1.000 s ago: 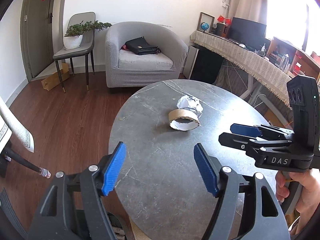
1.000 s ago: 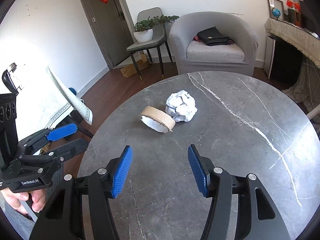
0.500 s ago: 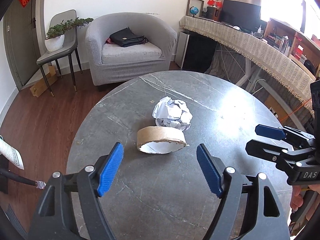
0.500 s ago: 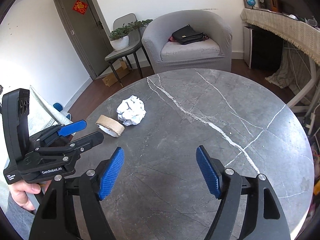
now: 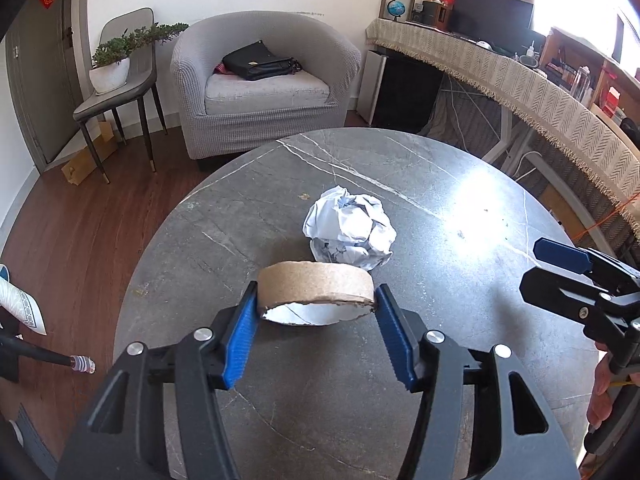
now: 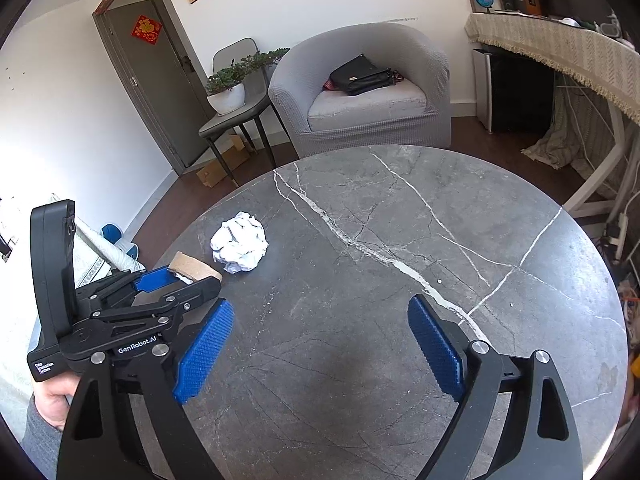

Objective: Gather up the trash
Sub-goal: 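Grasp the brown tape roll with the left gripper while the right gripper grasps the crumpled paper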

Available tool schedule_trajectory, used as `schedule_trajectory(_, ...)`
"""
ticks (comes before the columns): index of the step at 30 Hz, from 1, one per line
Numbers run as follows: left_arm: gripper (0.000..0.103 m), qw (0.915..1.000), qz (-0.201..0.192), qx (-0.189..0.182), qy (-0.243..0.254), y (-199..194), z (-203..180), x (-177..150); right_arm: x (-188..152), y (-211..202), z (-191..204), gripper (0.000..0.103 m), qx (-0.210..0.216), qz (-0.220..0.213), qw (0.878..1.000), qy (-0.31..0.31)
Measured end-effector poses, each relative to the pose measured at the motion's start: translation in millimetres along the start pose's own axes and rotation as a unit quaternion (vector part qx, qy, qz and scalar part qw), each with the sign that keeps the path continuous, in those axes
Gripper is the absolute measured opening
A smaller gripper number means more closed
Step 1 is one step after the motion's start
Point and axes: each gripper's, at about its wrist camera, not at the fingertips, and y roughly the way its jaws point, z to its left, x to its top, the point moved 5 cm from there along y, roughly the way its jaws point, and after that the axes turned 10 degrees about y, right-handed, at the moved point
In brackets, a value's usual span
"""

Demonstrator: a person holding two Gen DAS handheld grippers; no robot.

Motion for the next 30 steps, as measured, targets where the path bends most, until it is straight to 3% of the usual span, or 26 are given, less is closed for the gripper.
schedule_trajectory(9, 0.06, 0.9995, -0.019, 0.009, -0.023, -34.2, 16.9, -14.2, 1.4, 12.5, 27.7, 0.09, -0.007, -0.002, 0.999, -0.043)
schedule_trajectory(19, 0.06, 0.9967, -0.035, -0.008, -0.073, -57.1, 44.5, -29.6, -5.1, 38.6, 61.8, 0.088, -0.02, 0.014, 0.995, -0.1)
schedule_trajectory(30, 0.06, 0.9944, -0.037, -0.019, -0.097, -73.2, 69.4, -44.3, -7.6, 73.2, 87.9, 0.071, -0.045, 0.031, 0.991, -0.126)
